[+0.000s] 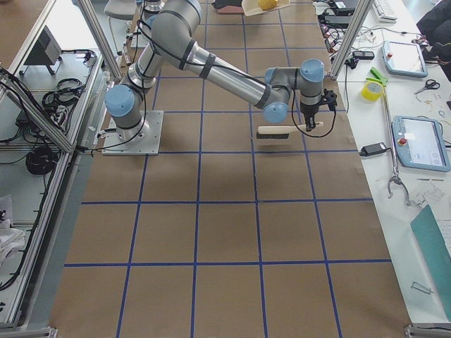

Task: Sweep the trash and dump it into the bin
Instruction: 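Lift the loaded dustpan toward the bin with the left gripper while the right withdraws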

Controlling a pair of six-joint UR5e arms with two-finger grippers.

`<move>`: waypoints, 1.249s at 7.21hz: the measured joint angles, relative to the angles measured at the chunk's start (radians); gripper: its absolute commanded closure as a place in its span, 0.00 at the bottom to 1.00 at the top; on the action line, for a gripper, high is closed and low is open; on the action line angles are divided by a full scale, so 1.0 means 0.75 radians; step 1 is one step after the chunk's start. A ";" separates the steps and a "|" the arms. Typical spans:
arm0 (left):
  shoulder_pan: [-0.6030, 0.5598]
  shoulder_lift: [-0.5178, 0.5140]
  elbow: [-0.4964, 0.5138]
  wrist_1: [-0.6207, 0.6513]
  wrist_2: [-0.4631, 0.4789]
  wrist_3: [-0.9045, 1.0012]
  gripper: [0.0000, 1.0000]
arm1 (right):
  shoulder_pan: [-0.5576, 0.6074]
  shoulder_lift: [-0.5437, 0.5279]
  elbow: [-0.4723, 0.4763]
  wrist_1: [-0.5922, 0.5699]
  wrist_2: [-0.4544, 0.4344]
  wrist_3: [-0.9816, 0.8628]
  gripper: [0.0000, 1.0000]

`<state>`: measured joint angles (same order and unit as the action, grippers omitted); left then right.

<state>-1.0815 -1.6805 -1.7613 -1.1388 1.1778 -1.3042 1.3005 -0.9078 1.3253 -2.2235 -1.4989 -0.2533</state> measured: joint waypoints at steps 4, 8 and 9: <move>0.260 -0.026 0.176 -0.223 -0.005 0.112 1.00 | -0.008 0.043 -0.019 -0.031 0.013 0.005 1.00; 0.428 -0.085 0.267 -0.269 0.033 0.317 1.00 | -0.008 0.074 -0.026 -0.052 0.014 -0.024 0.94; 0.472 -0.116 0.293 -0.266 0.060 0.409 1.00 | -0.008 0.074 -0.023 -0.052 0.014 -0.024 0.79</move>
<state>-0.7277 -1.7678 -1.5414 -1.3386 1.2229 -0.9972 1.2947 -0.8519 1.3079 -2.2626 -1.4883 -0.2711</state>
